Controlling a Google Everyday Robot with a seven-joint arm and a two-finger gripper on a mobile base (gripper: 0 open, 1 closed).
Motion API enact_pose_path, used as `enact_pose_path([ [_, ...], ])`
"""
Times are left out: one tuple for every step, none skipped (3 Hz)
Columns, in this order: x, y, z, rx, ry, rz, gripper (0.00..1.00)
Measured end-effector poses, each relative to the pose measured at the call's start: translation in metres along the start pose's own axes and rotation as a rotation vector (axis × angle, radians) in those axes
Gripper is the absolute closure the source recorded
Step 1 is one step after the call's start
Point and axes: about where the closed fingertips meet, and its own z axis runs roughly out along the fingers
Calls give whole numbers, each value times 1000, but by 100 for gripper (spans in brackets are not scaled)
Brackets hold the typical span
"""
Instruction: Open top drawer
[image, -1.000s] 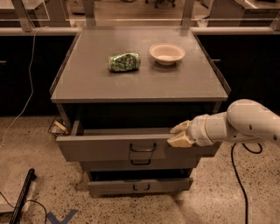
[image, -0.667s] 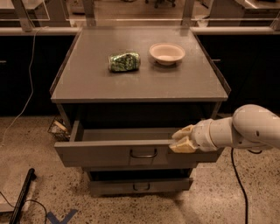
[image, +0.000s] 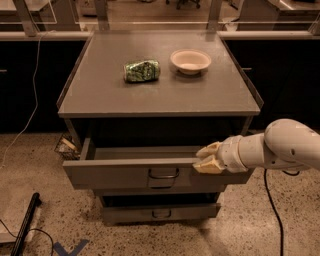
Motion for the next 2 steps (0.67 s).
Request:
enact_pose_path([
  [0,0,0,0,0,0,20],
  [0,0,0,0,0,0,100],
])
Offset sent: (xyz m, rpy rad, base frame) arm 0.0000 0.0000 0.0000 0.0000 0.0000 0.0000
